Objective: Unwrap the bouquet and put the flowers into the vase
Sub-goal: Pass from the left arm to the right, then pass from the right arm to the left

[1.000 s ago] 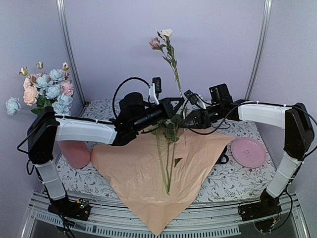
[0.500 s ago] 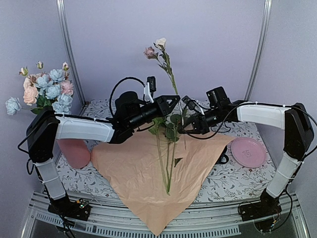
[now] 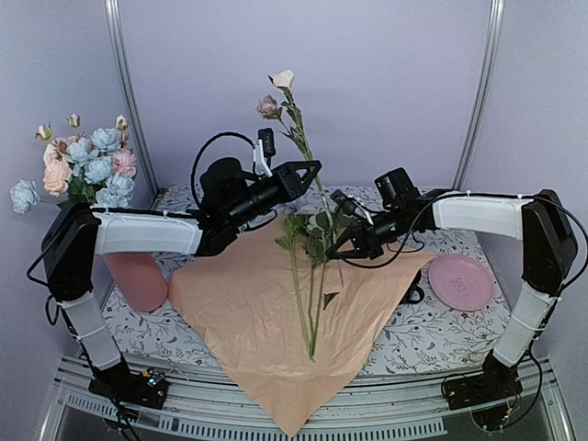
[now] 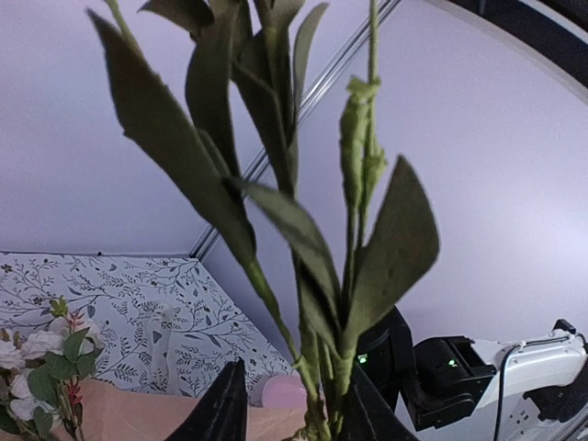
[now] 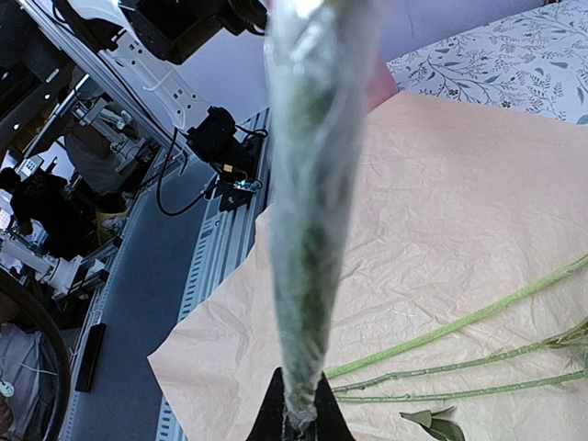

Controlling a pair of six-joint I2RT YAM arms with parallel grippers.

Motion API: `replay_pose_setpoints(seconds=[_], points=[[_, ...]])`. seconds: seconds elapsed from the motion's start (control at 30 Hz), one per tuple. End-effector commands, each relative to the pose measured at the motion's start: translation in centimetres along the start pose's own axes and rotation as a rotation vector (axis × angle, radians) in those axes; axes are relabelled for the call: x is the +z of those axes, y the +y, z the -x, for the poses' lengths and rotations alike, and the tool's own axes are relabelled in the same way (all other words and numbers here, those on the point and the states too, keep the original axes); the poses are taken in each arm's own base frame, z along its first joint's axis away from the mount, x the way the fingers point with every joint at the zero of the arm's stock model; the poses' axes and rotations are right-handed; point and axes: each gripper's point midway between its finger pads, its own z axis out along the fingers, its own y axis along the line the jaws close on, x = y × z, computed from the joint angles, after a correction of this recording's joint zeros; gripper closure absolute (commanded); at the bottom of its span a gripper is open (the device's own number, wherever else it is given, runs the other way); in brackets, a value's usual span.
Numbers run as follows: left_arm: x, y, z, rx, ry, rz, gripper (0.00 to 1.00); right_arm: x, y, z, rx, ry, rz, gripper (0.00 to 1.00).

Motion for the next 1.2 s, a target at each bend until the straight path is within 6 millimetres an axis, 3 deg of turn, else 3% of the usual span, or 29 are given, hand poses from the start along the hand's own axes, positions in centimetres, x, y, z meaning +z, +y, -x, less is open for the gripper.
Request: replay_pose_setpoints(seconds=[0.0,0.17,0.57,0.73,0.8,0.9,0.97,1.17], points=[[-0.4,-1.3,3.6,0.019,-0.074,-0.033,0.66,0.9,-0.1,-1.2,-0.013,0.04,-0.005,1.0],[-0.1,-1.0,3.7,-0.002,-0.061,-0.04,0.71,1.2,-0.2,-1.6,-0.018,0.052,-0.012,1.0],[0.1,-1.6,3.9,0.0,-0.049,-0.077,0.97,1.5,-0.9,-2.2,-0.013,0.073,-0.033,1.0],[0.0,-1.7,3.8,-0.002,-0.042,-0.09,1.0,1.5,-0.9,-2.3,-0.011,0.076,-0.037,1.0],[0.0,-1.7,3.9,-0.003,-0.042,-0.091,1.0,1.4,-0.9,-2.2,-0.01,0.079,-0.044,0.94],[-0.1,-1.8,4.0,0.0,-0.041,-0.093,1.0,0.7,-0.9,-1.9,-0.008,0.08,-0.068,0.72],[-0.3,-1.8,4.1,0.002,-0.034,-0.088,1.0,-0.8,-1.2,-1.3,-0.006,0.057,-0.093,0.63],[-0.9,-2.0,4.5,0.08,0.011,-0.064,1.0,-6.6,-2.7,0.4,0.021,-0.036,-0.19,0.54]])
